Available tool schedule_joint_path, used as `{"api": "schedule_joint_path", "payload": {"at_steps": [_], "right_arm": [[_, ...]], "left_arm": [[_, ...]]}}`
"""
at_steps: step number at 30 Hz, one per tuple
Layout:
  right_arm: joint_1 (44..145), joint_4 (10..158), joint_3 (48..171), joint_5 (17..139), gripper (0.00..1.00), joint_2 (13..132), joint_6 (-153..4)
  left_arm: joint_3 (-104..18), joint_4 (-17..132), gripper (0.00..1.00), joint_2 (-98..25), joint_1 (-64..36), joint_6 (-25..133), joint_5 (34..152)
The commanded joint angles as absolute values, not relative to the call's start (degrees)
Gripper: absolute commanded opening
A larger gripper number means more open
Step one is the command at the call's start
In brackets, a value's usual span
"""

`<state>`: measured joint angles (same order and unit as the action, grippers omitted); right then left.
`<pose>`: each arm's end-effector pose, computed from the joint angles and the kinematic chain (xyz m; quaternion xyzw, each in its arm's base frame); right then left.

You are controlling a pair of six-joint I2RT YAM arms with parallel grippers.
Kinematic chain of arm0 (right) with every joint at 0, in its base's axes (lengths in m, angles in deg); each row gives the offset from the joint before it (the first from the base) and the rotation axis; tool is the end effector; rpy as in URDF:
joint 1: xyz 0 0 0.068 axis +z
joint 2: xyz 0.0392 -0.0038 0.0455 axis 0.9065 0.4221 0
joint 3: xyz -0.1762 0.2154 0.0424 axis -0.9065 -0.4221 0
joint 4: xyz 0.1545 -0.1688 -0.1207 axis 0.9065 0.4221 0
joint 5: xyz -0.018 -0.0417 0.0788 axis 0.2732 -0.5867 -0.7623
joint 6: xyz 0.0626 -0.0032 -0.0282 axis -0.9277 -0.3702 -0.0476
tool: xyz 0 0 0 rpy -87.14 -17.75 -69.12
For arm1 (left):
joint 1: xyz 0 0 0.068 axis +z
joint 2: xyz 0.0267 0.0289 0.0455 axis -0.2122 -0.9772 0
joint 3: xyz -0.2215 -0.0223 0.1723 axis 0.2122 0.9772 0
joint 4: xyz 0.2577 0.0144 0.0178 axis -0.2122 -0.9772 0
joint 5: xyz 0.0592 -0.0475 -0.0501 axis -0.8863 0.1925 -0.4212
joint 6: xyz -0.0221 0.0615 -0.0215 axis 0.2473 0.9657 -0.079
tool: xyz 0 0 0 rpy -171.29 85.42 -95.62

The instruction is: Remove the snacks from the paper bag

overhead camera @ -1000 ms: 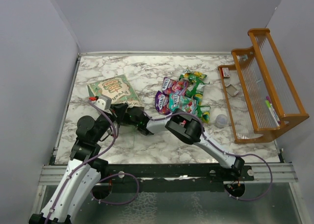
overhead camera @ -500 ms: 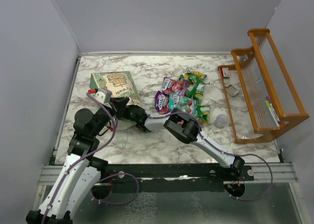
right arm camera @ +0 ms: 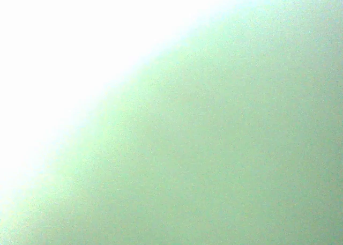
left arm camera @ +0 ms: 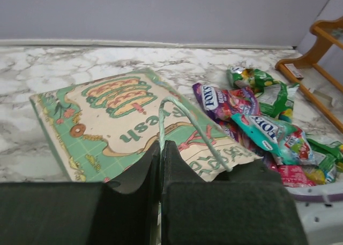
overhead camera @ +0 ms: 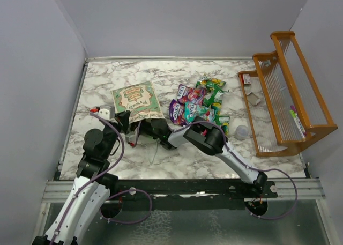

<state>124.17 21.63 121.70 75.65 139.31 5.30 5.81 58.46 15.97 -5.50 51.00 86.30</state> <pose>0.2749 0.4791 0.0786 -0.6629 0.2264 -0.0232 0.7133 0.1331 -0.0440 0.2903 0.0264 0.6845 -0.2110 0.6974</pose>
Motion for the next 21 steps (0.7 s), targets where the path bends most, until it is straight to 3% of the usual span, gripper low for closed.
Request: {"api": "schedule_joint_path", "payload": {"at_steps": [1,8,21], "right_arm": [[124.1,16.5,112.8,75.0,0.08,130.6,1.3],[125.4,14.8,100.7,69.0,0.08,121.8,-5.8],[126.1,10.3,89.5,65.9,0.11,112.5,-20.9]], "left_arm": [[7.4,62.1,0.0,16.1,-5.6,49.5,79.2],[7.0,64.1,0.0,14.0,-5.5,49.8,80.6],[6.1,64.8,0.0,12.0,-5.5,50.4,86.9]]}}
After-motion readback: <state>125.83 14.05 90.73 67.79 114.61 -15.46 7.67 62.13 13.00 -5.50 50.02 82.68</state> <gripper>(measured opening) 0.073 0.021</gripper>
